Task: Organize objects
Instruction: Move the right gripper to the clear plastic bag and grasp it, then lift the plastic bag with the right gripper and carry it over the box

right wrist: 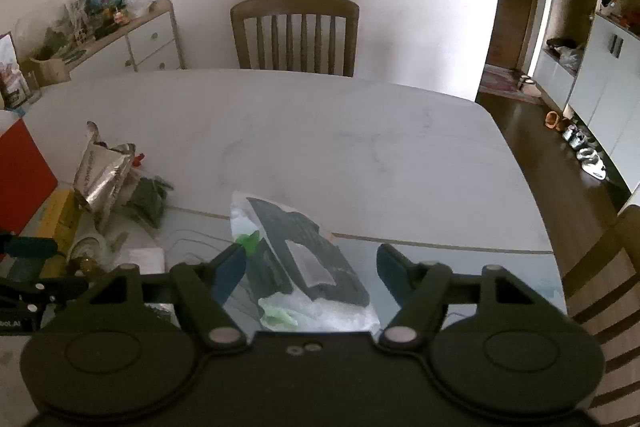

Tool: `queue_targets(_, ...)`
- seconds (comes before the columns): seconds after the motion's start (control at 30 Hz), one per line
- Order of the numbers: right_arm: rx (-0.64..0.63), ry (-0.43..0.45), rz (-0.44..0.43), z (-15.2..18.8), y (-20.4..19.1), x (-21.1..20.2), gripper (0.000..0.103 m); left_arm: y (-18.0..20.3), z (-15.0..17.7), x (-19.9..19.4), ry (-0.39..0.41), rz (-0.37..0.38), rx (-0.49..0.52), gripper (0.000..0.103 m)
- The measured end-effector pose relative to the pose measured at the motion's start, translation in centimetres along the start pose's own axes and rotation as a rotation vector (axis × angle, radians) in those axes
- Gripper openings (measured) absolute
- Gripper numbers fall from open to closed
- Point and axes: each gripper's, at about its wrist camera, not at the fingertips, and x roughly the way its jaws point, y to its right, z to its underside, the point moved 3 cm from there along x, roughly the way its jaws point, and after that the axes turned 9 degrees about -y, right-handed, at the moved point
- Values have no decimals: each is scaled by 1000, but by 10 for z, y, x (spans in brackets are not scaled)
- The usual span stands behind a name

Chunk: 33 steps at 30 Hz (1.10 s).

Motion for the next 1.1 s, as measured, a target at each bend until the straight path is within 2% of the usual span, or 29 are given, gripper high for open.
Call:
queue_targets(0.17, -10, -9, -11, -2, -1, 6, 64, 3, -1, 2, 5, 3, 20, 46)
queue_targets(0.2, -11, -12, -11, -2, -1, 7, 61, 4, -1, 2, 8, 3, 24, 43)
queue_targets(0.23, -12, -14, -12, -2, -2, 8, 59, 4, -2, 2, 9, 10, 29, 36)
queue_targets(0.33, -13, -23, -10, -1, -3, 10, 51, 7, -3, 1, 4, 20, 39, 29)
queue_targets(0.4, -11, -26, -11, 0, -3, 10, 47, 9, -3, 1, 3, 27, 45, 20)
queue_targets(0.57, -16, -35, 16, 5, -7, 11, 32, 13, -2, -1, -2, 23, 66, 9)
queue_targets(0.8, -1, -22, 48, 10, -16, -4, 9, 10, 0, -12, 13, 51, 49, 7)
queue_targets(1.1, 33, 5, 14, 26, -43, -47, 8, -1, 7, -52, 54, 119, 16, 7)
